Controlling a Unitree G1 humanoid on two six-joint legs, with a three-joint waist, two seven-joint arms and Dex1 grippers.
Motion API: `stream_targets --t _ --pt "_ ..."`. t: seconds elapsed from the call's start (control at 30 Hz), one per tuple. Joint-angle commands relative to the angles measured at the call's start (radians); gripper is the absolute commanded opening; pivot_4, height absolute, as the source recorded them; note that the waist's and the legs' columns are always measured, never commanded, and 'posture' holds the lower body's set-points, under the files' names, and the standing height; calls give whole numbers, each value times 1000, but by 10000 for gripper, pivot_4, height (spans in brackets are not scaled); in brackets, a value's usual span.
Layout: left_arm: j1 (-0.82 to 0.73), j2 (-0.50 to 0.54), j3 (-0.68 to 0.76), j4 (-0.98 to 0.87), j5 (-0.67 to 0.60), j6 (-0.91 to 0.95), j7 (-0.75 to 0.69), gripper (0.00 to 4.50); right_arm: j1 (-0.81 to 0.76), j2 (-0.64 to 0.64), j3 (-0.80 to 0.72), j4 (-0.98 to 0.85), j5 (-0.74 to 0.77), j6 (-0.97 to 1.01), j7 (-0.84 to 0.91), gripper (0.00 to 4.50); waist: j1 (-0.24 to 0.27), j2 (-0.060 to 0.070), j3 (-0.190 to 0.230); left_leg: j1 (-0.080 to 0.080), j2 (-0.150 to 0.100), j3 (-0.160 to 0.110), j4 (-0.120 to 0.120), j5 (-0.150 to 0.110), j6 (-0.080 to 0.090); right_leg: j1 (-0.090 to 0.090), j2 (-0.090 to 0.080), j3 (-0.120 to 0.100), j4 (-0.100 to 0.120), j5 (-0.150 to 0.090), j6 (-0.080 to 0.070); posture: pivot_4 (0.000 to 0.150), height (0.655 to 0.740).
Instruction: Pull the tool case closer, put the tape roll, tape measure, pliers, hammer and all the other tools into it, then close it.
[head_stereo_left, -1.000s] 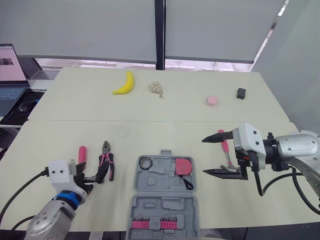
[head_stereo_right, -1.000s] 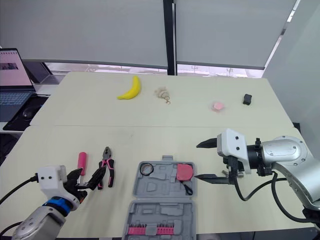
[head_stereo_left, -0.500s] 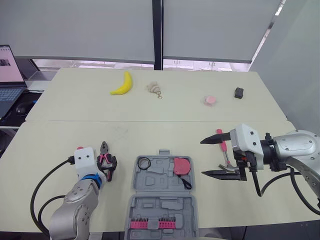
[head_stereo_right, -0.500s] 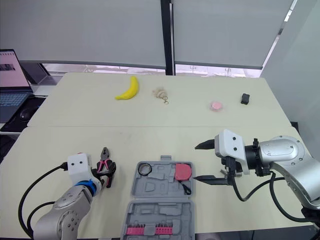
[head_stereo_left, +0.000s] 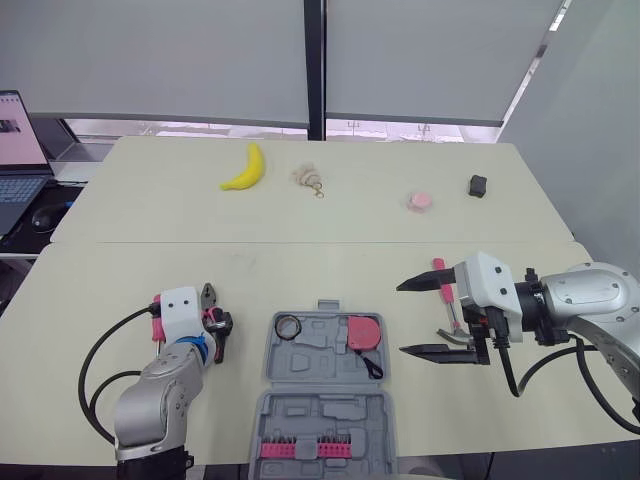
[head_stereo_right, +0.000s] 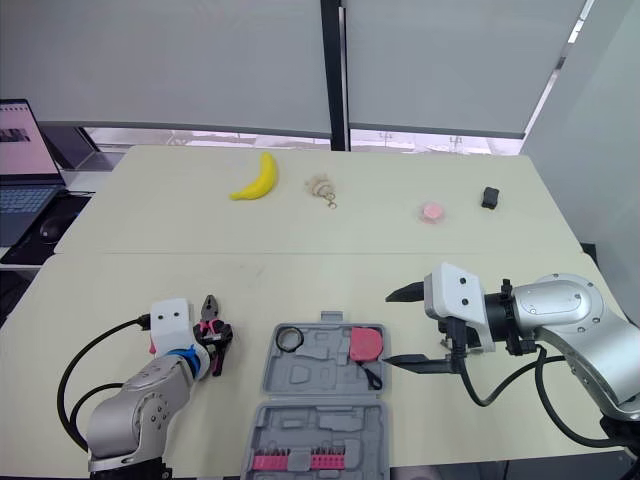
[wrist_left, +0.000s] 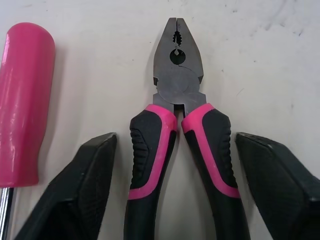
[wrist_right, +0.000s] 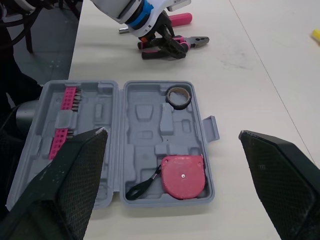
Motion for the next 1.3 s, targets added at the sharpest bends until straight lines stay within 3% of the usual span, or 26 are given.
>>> stream_targets --t 0.03,0.37,0.6,0.83,1.13,1.3 --pt "19 30 -8 35 17 -22 -45 24794 3 0 -12 -30 6 -6 -8 45000 0 1 -1 0 0 0 0 0 0 0 0 0 0 0 0 1500 7400" --pt "22 32 39 -15 9 -249 -104 24502 42 -5 -40 -42 5 -10 -34 45000 1 2 -1 0 0 0 0 0 0 0 0 0 0 0 0 1500 7400" --pt "-28 100 -16 -72 -8 -363 -229 24502 66 -2 -58 -43 7 -10 -62 45000 2 1 0 -1 0 0 0 0 0 0 -1 0 -1 0 0 1500 7400" --pt "-110 238 -86 -26 -25 -474 -468 24502 100 -3 -92 -55 11 -2 -95 45000 2 1 1 -1 0 1 0 0 0 -1 0 -1 -1 0 0 1500 7400" --pt "-353 411 -280 177 -31 -663 -947 24501 235 -27 -235 -106 19 37 -147 45000 5 1 2 -2 0 2 0 0 0 -2 0 -2 -1 0 0 1500 7400" --pt "-484 444 -395 287 -11 -751 -1172 24501 361 -25 -352 -167 19 71 -177 45000 8 2 2 -2 0 2 -1 0 0 -2 0 -3 -1 0 0 1500 7400"
